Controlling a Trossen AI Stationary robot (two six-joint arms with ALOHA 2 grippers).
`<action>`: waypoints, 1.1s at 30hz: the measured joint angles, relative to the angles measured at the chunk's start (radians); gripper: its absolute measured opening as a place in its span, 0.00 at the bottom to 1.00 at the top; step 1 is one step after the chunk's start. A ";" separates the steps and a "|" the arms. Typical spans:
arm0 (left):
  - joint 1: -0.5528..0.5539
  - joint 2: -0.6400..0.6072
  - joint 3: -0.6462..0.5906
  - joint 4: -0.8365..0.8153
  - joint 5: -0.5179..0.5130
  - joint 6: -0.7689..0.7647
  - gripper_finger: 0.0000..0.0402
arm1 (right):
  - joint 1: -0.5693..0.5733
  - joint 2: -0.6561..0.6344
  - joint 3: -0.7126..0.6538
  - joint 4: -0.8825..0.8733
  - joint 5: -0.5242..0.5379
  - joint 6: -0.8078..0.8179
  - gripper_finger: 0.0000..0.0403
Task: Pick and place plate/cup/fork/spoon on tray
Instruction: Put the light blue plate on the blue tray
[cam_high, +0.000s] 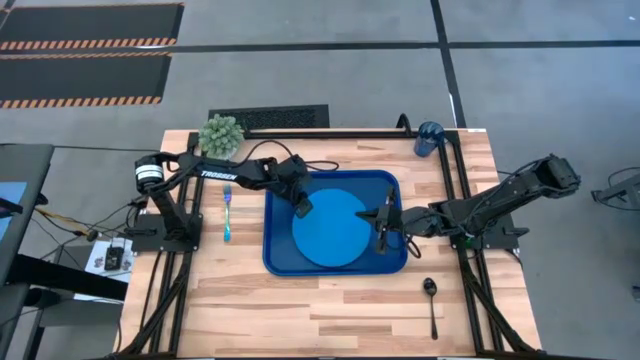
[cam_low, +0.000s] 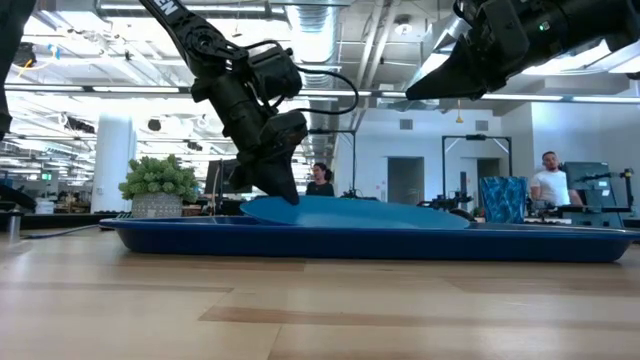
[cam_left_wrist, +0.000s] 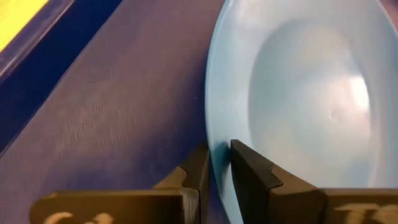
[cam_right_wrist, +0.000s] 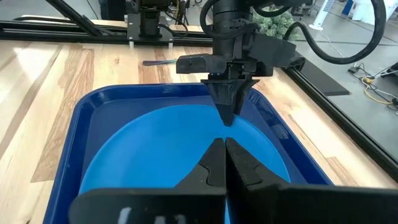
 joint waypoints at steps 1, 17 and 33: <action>0.000 0.000 0.000 0.000 -0.002 -0.004 0.11 | 0.000 0.000 0.000 0.000 0.000 0.000 0.02; 0.000 0.000 0.000 -0.014 -0.034 0.004 0.13 | 0.000 0.000 0.000 0.000 0.000 0.000 0.02; 0.003 -0.023 0.000 -0.013 -0.040 0.046 0.27 | 0.000 0.000 0.000 0.000 0.000 -0.006 0.02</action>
